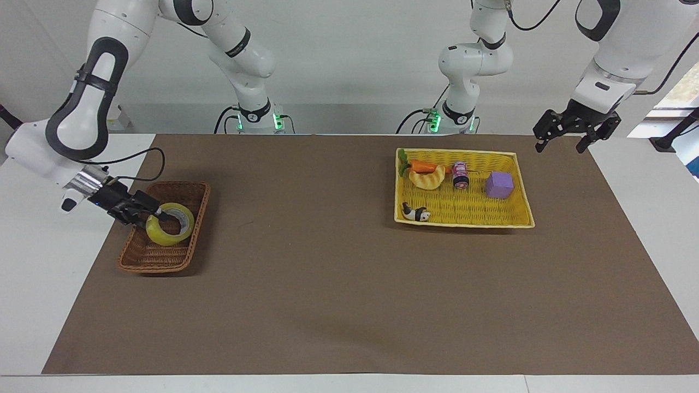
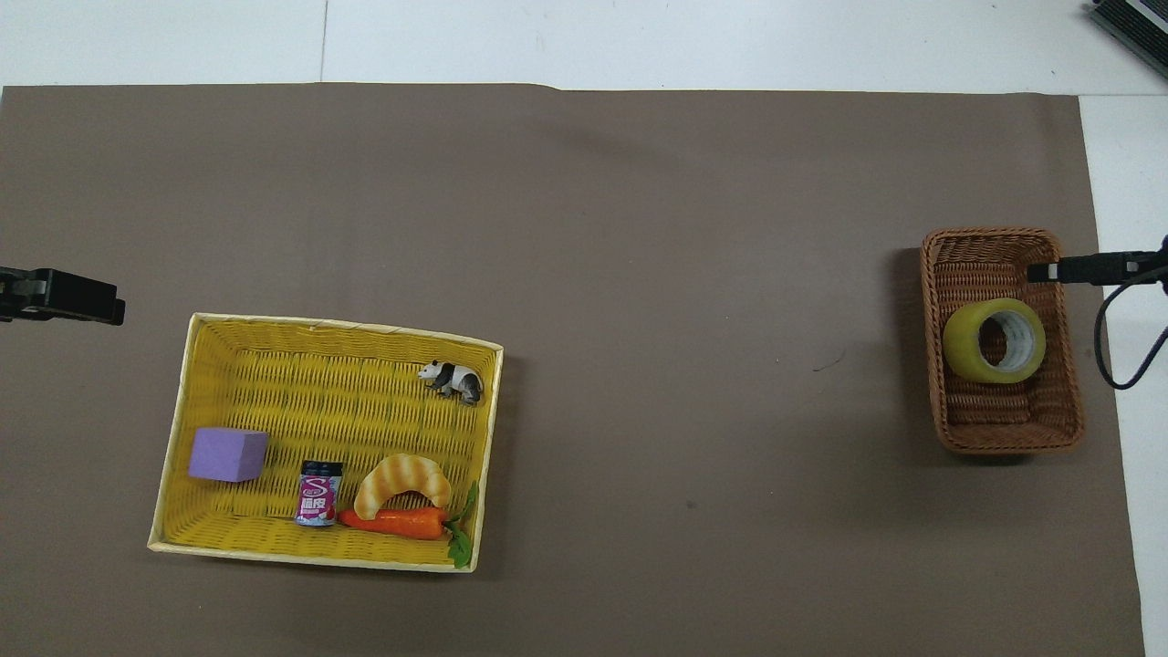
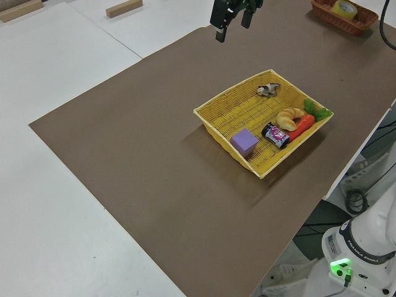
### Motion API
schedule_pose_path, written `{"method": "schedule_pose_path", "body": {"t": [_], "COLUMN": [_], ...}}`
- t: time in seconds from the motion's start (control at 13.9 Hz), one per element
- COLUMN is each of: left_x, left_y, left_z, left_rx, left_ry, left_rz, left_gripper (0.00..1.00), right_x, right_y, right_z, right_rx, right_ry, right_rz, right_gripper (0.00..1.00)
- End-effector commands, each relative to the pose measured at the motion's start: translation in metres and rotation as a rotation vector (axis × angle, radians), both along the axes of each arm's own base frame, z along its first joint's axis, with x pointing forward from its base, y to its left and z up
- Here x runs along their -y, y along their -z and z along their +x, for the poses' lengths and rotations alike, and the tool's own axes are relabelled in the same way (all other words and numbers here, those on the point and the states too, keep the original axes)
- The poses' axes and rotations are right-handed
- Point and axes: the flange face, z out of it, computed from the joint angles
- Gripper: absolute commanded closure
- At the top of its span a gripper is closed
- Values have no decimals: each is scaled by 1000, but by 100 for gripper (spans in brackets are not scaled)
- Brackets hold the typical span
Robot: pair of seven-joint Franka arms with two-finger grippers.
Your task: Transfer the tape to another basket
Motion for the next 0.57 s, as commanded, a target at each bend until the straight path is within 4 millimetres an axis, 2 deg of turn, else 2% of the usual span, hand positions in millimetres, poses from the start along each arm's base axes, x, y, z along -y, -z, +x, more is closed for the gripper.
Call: {"method": "schedule_pose_path", "body": {"t": [0.0, 0.22, 0.5], "left_x": [-4, -4, -4], "left_y": [-2, -2, -2], "left_z": [0, 0, 0], "left_rx": [-7, -7, -7], "left_ry": [10, 10, 10], "left_rz": [13, 13, 13], "left_gripper": [0, 0, 0], "right_x": [-21, -49, -130], "right_y": [-30, -52, -92], "right_z": [18, 21, 18], "right_rx": [-5, -28, -56], "right_ry": [0, 55, 131], "right_rz": [-103, -180, -355], "right_gripper": [0, 0, 0]}}
